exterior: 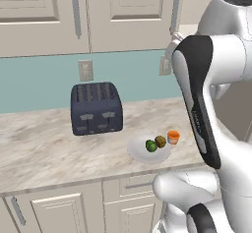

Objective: Pick the avocado and bread from the counter and place them on the plate. Then pick the jam from the cabinet and place it next to the plate. Lastly close the cabinet door.

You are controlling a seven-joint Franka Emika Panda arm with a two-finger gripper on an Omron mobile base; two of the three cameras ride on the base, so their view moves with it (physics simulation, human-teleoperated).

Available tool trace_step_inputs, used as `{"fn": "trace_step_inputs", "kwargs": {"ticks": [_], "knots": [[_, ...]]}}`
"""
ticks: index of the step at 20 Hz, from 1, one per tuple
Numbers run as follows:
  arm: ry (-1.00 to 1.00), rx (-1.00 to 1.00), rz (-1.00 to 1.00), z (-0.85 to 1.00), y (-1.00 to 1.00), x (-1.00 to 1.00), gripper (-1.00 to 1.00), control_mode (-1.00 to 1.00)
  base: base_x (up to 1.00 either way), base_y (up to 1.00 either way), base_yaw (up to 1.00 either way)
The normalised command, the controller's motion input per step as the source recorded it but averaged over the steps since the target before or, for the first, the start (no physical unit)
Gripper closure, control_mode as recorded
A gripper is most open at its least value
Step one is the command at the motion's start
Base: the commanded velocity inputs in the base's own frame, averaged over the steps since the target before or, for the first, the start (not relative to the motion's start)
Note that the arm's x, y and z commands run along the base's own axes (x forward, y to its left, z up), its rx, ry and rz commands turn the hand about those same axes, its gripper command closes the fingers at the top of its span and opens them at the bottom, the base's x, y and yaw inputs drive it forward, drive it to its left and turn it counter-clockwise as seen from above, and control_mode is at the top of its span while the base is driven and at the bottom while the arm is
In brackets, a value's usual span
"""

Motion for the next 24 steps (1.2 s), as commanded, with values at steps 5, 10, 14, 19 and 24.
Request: {"fn": "trace_step_inputs", "kwargs": {"ticks": [5, 10, 14, 19, 24], "knots": [[0.07, -0.01, 0.22, -0.37, -0.29, -0.63, -1.0, -1.0, 0.0, 0.0, 0.0], [0.04, -0.13, 0.06, -0.38, 0.0, -0.18, -1.0, -1.0, 0.0, 0.0, 0.0], [0.03, -0.14, 0.02, -0.12, 0.1, 0.0, -1.0, -1.0, 0.0, 0.0, 0.0], [-0.1, -0.12, 0.08, 0.08, -0.03, -0.3, -1.0, -1.0, 0.0, 0.0, 0.0], [-0.23, -0.09, 0.04, 0.45, -0.12, -0.55, -1.0, -1.0, 0.0, 0.0, 0.0]]}}
